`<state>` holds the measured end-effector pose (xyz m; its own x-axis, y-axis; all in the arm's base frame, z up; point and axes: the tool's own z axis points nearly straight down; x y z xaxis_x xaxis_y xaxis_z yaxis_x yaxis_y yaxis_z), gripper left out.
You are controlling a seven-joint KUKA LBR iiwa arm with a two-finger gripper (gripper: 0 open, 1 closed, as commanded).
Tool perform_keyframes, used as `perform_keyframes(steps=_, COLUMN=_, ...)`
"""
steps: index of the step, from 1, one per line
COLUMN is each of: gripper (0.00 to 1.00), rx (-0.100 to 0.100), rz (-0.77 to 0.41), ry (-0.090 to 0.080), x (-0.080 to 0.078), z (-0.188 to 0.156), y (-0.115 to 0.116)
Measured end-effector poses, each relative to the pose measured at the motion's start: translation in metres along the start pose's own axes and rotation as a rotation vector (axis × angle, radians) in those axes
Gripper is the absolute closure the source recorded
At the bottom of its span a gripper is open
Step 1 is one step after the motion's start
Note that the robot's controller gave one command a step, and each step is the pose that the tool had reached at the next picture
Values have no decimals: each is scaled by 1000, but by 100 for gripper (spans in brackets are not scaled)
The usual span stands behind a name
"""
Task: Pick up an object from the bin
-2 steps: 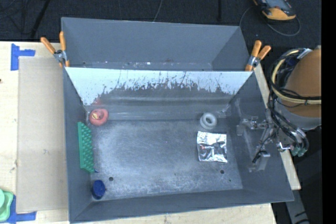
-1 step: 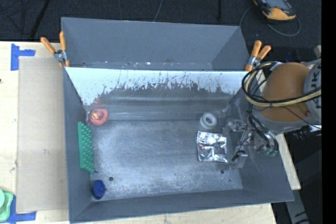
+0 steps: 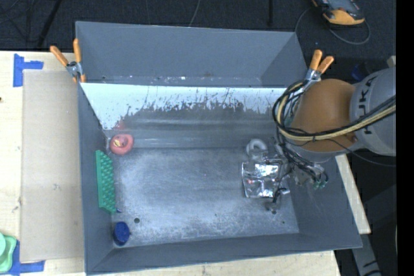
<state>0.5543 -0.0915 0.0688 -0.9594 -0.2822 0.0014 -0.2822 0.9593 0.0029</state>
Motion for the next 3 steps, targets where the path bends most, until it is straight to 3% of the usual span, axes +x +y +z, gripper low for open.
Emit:
perform_keyframes(steps=1, gripper=100, rx=2, rz=0, ry=-3, x=-1, z=-1, y=-1)
perform_keyframes(steps=2, gripper=100, rx=6, rz=-37, ry=-9, x=-4, z=-107, y=4)
perform_keyframes(steps=3, gripper=100, rx=7, rz=-62, ry=-11, x=-18, z=-235, y=25)
